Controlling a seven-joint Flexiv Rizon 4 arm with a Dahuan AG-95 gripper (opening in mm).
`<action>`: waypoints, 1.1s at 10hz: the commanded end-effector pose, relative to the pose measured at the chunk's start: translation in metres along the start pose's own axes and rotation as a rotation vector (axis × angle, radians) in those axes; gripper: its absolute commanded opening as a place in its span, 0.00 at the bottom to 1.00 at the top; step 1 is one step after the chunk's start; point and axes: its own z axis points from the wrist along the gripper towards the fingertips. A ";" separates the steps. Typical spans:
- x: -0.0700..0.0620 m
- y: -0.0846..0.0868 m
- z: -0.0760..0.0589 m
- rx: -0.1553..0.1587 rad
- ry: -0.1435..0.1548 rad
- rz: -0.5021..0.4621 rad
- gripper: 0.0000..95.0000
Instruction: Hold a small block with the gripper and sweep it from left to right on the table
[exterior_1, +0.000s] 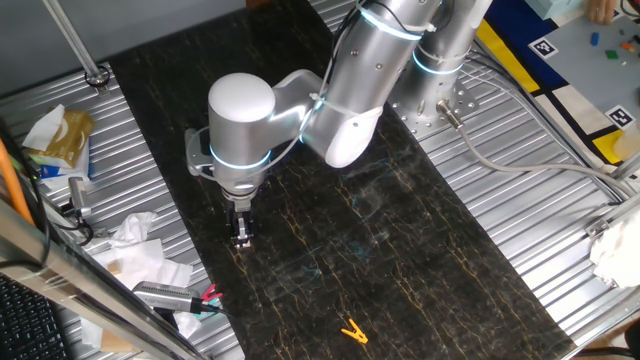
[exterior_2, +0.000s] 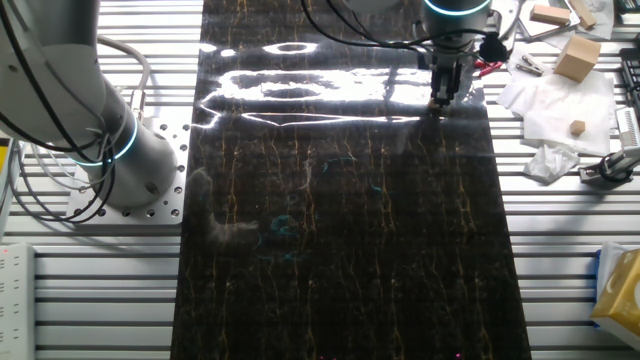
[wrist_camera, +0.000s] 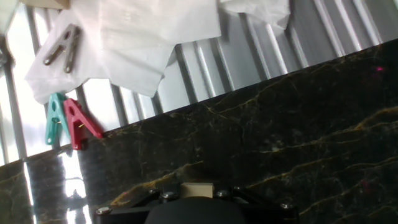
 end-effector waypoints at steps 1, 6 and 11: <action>0.000 0.000 0.003 0.000 0.001 0.000 0.20; 0.000 0.001 0.002 0.023 -0.004 -0.004 0.20; 0.000 0.001 0.002 0.017 -0.001 -0.003 0.20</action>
